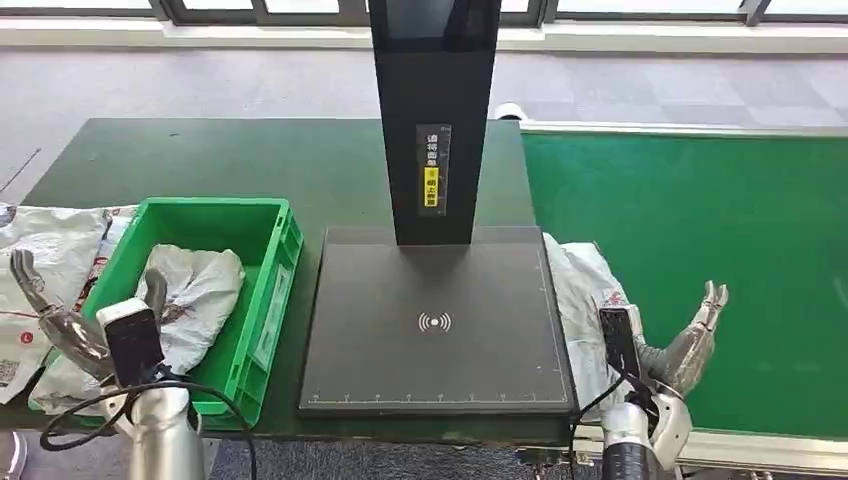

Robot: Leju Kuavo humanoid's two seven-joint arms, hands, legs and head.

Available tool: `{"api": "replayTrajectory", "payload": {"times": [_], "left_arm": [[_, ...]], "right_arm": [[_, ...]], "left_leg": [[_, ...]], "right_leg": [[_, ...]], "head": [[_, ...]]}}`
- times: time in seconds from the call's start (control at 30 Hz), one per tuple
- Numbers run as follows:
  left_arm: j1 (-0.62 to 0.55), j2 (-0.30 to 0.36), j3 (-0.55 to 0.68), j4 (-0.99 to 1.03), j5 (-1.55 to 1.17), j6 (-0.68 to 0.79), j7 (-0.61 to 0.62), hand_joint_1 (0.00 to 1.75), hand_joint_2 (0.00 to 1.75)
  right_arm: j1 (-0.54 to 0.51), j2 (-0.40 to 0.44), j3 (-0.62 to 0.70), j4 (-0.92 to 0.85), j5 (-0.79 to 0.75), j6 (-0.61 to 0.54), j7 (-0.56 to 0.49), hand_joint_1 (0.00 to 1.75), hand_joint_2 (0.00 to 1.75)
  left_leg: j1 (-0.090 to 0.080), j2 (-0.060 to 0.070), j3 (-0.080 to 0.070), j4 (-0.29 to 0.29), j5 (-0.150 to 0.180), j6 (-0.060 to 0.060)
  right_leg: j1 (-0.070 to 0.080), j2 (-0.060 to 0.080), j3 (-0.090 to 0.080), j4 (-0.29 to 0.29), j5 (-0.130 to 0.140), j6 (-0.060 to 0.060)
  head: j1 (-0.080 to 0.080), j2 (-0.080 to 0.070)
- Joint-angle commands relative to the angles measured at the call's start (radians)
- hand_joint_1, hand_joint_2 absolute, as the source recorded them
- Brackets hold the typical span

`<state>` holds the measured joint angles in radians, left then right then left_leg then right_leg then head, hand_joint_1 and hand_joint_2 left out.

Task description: Moved the parcel from conveyor to table for the left to box.

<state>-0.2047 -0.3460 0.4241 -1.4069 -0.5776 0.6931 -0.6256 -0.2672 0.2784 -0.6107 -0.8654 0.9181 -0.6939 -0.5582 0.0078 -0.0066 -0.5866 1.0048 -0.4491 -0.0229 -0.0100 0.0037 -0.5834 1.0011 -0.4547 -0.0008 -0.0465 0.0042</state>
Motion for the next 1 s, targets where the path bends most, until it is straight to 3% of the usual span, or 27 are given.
{"api": "replayTrajectory", "payload": {"times": [0.03,0.13,0.27,0.47,0.67,0.7,0.73,0.8,0.83,0.87,0.9,1.0], "left_arm": [[0.044,-0.003,-0.102,0.105,-0.015,0.005,0.013,0.00,1.75],[0.034,-0.003,-0.108,0.144,-0.031,0.005,0.011,0.00,1.75],[0.027,-0.003,-0.142,0.170,-0.060,0.005,0.021,0.00,1.75],[0.036,-0.003,-0.168,0.160,-0.071,0.005,0.038,0.00,1.75],[0.050,-0.003,-0.181,0.138,-0.084,0.005,0.064,0.00,1.75],[0.054,-0.003,-0.183,0.129,-0.088,0.005,0.071,0.00,1.75],[0.054,-0.003,-0.183,0.129,-0.088,0.005,0.071,0.00,1.75],[0.059,-0.003,-0.187,0.121,-0.097,0.005,0.087,0.00,1.75],[0.060,-0.003,-0.187,0.121,-0.097,0.005,0.087,0.00,1.75],[0.061,-0.003,-0.185,0.120,-0.097,0.005,0.088,0.00,1.75],[0.064,-0.003,-0.178,0.112,-0.099,0.005,0.090,0.00,1.75],[0.073,-0.003,-0.175,0.103,-0.097,0.005,0.089,0.00,1.75]], "right_arm": [[-0.156,-0.115,-0.016,0.343,-0.019,0.001,0.009,0.00,1.75],[-0.185,-0.147,0.019,0.424,0.019,0.050,0.089,0.00,1.75],[-0.192,-0.159,0.054,0.483,0.032,0.268,0.143,0.00,1.75],[-0.191,-0.160,0.084,0.501,0.058,0.319,0.157,0.00,1.75],[-0.189,-0.160,0.126,0.519,0.131,0.298,0.289,0.00,1.75],[-0.189,-0.165,0.136,0.531,0.155,0.305,0.359,0.00,1.75],[-0.189,-0.165,0.136,0.531,0.155,0.305,0.359,0.00,1.75],[-0.177,-0.175,0.182,0.548,0.234,0.374,0.499,0.00,1.75],[-0.172,-0.174,0.188,0.549,0.241,0.374,0.504,0.00,1.75],[-0.169,-0.173,0.193,0.548,0.249,0.376,0.511,0.17,1.75],[-0.166,-0.168,0.197,0.546,0.258,0.372,0.523,1.75,1.75],[-0.167,-0.162,0.198,0.546,0.264,0.374,0.535,1.75,1.75]], "left_leg": [[0.000,0.000,0.003,-0.003,0.001,0.001],[-0.001,0.001,0.002,-0.003,0.001,0.002],[-0.001,-0.001,0.002,-0.003,0.003,0.003],[-0.001,-0.002,0.002,-0.003,0.005,0.005],[-0.001,-0.004,0.002,-0.003,0.007,0.005],[-0.001,-0.005,0.003,-0.002,0.006,0.005],[-0.001,-0.003,0.001,-0.005,0.008,0.006],[-0.001,-0.005,0.003,-0.002,0.007,0.005],[-0.002,-0.006,0.003,-0.002,0.007,0.004],[-0.002,-0.006,0.003,-0.002,0.007,0.004],[-0.001,-0.005,0.003,-0.003,0.007,0.005],[-0.001,-0.004,0.003,-0.003,0.008,0.005]], "right_leg": [[0.000,-0.001,0.003,-0.003,0.001,0.001],[-0.001,0.000,0.003,-0.002,0.001,0.001],[-0.002,-0.003,0.004,-0.003,0.002,0.001],[-0.003,-0.005,0.005,-0.003,0.003,0.002],[-0.003,-0.006,0.005,-0.003,0.003,0.003],[-0.004,-0.006,0.006,-0.001,0.002,0.003],[-0.003,-0.005,0.004,-0.005,0.005,0.003],[-0.004,-0.006,0.006,-0.002,0.003,0.004],[-0.004,-0.007,0.006,-0.002,0.003,0.003],[-0.004,-0.007,0.006,-0.001,0.003,0.003],[-0.004,-0.007,0.006,-0.003,0.004,0.003],[-0.004,-0.006,0.006,-0.003,0.004,0.003]], "head": [[0.000,0.000],[0.000,0.000],[0.000,0.000],[0.000,0.000],[0.000,0.000],[0.000,0.000],[0.000,0.000],[0.000,0.000],[0.000,0.000],[0.000,0.000],[0.000,0.000],[0.000,0.000]]}}
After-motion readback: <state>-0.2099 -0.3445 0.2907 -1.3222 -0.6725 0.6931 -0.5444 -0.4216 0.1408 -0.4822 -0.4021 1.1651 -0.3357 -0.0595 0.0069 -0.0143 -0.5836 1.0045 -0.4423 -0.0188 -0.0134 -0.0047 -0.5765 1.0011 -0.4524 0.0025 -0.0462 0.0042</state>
